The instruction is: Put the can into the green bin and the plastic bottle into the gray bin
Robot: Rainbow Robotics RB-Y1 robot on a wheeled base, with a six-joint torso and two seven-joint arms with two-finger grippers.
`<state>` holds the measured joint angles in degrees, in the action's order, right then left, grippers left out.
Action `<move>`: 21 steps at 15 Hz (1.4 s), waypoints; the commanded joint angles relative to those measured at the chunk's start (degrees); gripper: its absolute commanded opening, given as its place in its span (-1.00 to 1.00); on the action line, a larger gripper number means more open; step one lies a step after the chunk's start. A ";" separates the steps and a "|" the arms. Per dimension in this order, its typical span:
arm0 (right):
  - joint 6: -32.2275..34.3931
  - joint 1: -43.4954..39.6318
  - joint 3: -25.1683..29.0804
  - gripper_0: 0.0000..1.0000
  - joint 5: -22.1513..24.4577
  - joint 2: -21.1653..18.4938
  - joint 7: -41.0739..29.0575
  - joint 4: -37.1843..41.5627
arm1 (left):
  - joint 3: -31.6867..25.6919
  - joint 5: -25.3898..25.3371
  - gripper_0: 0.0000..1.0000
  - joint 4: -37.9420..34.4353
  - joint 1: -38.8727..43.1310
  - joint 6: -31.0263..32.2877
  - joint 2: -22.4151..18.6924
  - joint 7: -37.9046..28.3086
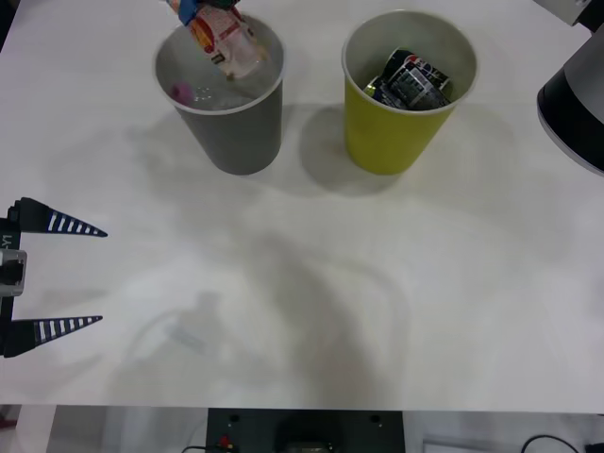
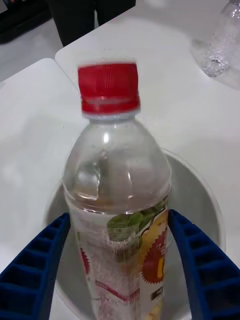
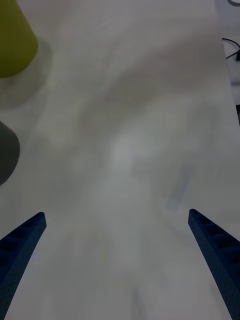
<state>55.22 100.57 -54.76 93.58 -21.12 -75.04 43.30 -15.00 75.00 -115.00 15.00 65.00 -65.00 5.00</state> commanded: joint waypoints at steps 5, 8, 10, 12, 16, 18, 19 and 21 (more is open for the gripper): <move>4.99 -0.02 2.46 1.00 -1.64 -3.49 1.65 2.41 | 0.00 0.00 0.95 0.00 0.00 0.00 0.00 0.00; 9.65 -0.90 4.84 1.00 -4.02 -7.62 2.00 5.48 | 0.00 0.00 0.96 0.00 0.00 0.00 0.00 0.00; 11.85 -2.13 5.54 1.00 -8.32 -11.57 4.55 7.86 | 0.00 0.00 0.96 0.00 0.00 0.00 0.00 0.00; 15.01 -4.42 7.30 1.00 -13.07 -16.49 8.51 10.49 | 0.00 0.00 0.96 0.00 0.00 0.00 0.00 0.00; 20.02 -10.74 12.83 1.00 -16.76 -26.51 10.62 21.39 | 0.00 0.00 0.96 0.00 0.00 0.00 0.00 0.00; 20.02 -15.58 14.86 1.00 -19.75 -32.23 11.49 28.60 | 0.00 0.00 0.96 0.00 0.00 0.00 0.00 0.00; 20.02 -18.22 16.26 1.00 -21.24 -34.95 12.11 31.94 | 0.00 0.00 0.95 0.00 0.00 0.00 0.00 0.00; 20.02 -24.10 20.04 1.00 -23.26 -39.43 15.98 38.09 | 0.00 0.00 0.96 0.00 0.00 0.00 0.00 0.00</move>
<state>75.24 78.71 -36.18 71.13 -58.93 -60.86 79.19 -15.00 75.00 -115.00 15.00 65.00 -65.00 5.00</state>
